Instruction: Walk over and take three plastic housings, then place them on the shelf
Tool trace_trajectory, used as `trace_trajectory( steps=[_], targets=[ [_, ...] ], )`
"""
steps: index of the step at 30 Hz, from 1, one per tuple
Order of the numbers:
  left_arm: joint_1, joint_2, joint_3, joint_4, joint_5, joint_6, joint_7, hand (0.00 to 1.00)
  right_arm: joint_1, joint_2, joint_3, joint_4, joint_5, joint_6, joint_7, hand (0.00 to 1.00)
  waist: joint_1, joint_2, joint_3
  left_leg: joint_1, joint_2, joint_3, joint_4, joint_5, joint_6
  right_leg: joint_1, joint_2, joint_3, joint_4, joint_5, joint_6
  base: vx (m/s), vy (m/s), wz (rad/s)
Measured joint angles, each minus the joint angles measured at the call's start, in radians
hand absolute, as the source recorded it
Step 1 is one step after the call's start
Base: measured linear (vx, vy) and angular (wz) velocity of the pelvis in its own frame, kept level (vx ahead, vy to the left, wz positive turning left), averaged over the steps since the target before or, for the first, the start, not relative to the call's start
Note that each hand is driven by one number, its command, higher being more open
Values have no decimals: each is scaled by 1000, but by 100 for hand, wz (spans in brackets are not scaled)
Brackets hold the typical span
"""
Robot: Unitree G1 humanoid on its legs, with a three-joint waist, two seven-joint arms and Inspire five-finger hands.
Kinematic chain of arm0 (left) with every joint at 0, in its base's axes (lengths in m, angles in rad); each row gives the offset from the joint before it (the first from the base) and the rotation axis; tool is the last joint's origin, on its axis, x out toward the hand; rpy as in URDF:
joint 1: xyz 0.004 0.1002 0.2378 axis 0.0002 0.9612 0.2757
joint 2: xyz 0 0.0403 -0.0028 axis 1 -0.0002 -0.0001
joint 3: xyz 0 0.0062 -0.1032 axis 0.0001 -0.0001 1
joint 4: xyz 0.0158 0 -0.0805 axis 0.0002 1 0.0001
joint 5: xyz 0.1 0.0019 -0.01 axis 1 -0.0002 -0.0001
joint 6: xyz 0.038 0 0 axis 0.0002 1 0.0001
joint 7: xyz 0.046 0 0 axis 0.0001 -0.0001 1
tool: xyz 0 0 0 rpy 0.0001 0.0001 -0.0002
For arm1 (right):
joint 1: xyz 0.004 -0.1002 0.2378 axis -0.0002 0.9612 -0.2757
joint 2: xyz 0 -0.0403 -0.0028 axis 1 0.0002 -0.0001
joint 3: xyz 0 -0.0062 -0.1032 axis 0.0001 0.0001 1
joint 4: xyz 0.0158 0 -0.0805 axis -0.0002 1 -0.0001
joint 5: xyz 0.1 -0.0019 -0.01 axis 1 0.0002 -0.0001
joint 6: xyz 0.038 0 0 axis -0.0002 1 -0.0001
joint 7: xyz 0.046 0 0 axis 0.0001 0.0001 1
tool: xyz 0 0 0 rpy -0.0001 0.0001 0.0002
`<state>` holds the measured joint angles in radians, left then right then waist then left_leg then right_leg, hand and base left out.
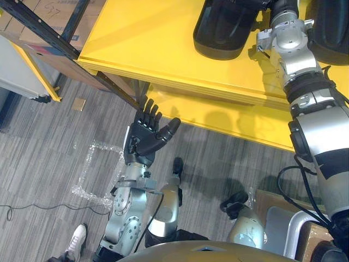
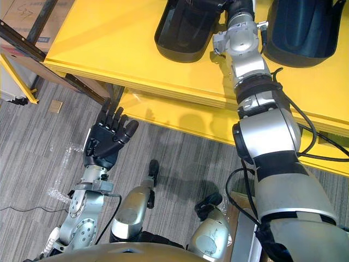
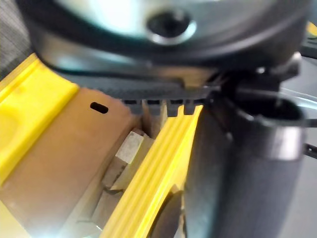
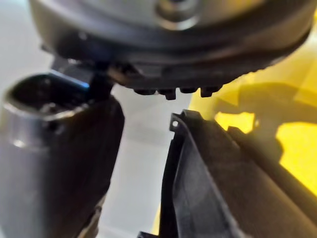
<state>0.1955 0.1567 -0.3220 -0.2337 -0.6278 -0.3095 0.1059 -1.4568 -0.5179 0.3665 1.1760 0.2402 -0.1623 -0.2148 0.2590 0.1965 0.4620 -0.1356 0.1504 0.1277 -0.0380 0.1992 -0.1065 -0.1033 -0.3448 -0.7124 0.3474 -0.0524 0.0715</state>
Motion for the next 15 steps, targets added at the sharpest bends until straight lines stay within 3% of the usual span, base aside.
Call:
trace_trajectory(
  steps=[3, 4, 7, 9, 12, 15],
  targets=[
    [1, 0, 0, 0, 1, -2, 0, 100, -17, 0, -1, 0, -21, -80, -62, 100, 0, 0, 0, 2, 1, 2, 0, 0, 0, 1, 1, 1, -2, 0, 0, 0, 0, 0],
    [1, 0, -1, 0, 1, -13, 0, 100, -31, 0, -10, -6, -51, -152, -103, 100, -4, 0, 0, 6, 2, 4, -1, 0, 0, 4, 3, 3, -6, 1, 1, 0, 0, 0],
    [8, 1, 0, 0, 0, -20, 0, 100, -34, -4, -45, -87, -98, -207, -140, 100, -19, 0, 0, 39, 3, 13, -15, 0, 0, 33, 13, 6, -29, 9, 10, 4, -14, -7],
    [10, 1, -1, 0, 0, -22, -2, 100, -18, -21, -58, -194, -102, -220, -148, 100, -27, 0, 0, 69, 3, 26, -28, 0, -1, 58, 19, 10, -51, 16, 16, 19, -2, -14],
    [7, 0, 5, -6, 3, -45, -3, 100, 23, -80, -104, -508, -103, -240, -139, 100, -47, -4, -3, 103, 4, 50, -44, -5, -1, 90, 39, 22, -107, 44, 25, 23, 10, -20],
    [8, 0, 27, -9, 5, -59, -3, 100, 128, -101, -162, -808, -84, -218, -106, 100, -82, -26, -19, 136, 2, 94, -45, -12, 2, 122, 55, 44, -169, 76, 31, 33, 5, -27]
  ],
)
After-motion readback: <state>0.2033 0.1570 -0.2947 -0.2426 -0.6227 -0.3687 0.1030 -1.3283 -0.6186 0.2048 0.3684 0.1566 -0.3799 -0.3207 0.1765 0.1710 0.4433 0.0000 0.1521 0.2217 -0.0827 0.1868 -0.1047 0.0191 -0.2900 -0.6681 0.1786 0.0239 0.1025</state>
